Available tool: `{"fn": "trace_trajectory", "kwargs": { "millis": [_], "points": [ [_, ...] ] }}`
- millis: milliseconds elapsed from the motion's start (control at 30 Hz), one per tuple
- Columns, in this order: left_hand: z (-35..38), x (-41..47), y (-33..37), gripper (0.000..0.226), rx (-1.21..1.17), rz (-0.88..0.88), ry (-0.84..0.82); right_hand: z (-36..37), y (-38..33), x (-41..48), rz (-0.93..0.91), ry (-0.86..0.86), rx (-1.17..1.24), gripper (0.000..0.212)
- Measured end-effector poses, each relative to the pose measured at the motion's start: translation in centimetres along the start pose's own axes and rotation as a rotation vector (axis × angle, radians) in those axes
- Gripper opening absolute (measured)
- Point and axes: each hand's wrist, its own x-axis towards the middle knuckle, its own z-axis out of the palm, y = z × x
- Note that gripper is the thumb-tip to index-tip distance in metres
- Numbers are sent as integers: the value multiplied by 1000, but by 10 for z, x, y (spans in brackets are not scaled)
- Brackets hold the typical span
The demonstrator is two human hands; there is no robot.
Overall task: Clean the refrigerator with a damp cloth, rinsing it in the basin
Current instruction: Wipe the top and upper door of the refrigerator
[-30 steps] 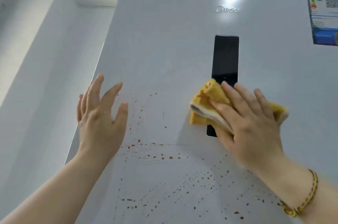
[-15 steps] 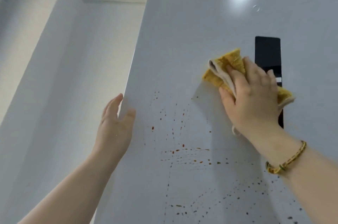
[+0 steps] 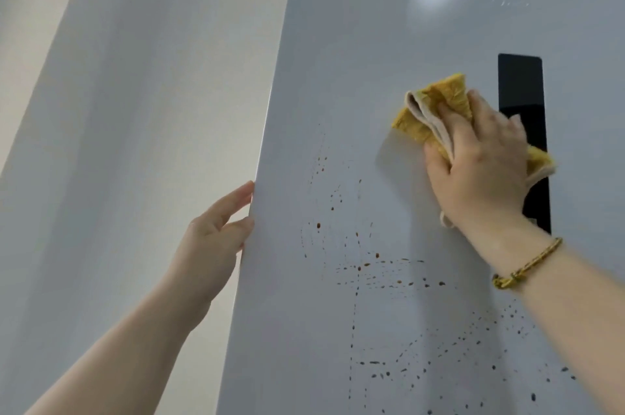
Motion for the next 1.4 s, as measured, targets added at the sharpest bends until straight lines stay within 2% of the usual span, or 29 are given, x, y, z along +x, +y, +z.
{"fn": "trace_trajectory", "kwargs": {
  "millis": [67,167,233,333,400,533,600,667,767,833,867,933,1033,1100,1133,1200,1333,1400],
  "points": [
    [-5,1,-2,44,3,6,-26,4,-16,-30,-111,11,-22,49],
    [-10,5,-3,44,-54,1,-42,6,-28,-84,-482,-7,-24,36],
    [-12,7,-3,42,-97,-15,-49,3,-25,-95,-661,-63,0,35],
    [-12,8,-2,40,-128,-22,-50,3,-15,-72,-792,-69,1,35],
    [-12,8,-2,41,-136,-23,-56,7,-11,-48,-735,-33,-17,35],
    [-13,9,-4,40,-167,-36,-59,14,-27,-19,-303,80,-53,42],
    [-13,9,-4,39,-187,-46,-60,17,-46,-29,-173,97,-28,42],
    [-12,9,-3,38,-202,-47,-64,19,-60,-52,-306,76,-17,41],
    [-13,9,-3,36,-215,-53,-78,15,-59,-75,-686,0,45,30],
    [-15,10,-3,36,-217,-57,-86,15,-54,-65,-791,-21,74,29],
    [-16,11,-4,37,-222,-59,-92,16,-53,-55,-781,-14,65,31],
    [-16,10,-6,39,-230,-71,-97,20,-55,-32,-614,23,29,40],
    [-18,10,-7,40,-275,-92,-98,24,-76,-7,-211,67,8,41],
    [-19,10,-7,40,-307,-109,-91,28,-97,-10,-102,66,-1,39],
    [-19,10,-7,40,-327,-119,-88,29,-104,-18,-141,66,-14,41],
    [-21,10,-7,43,-362,-140,-105,28,-111,-45,-332,35,0,43],
    [-25,12,-5,41,-413,-192,-101,16,-98,-76,-727,-66,109,33],
    [-25,12,-5,40,-429,-192,-90,15,-89,-61,-781,-68,110,36]
  ]
}}
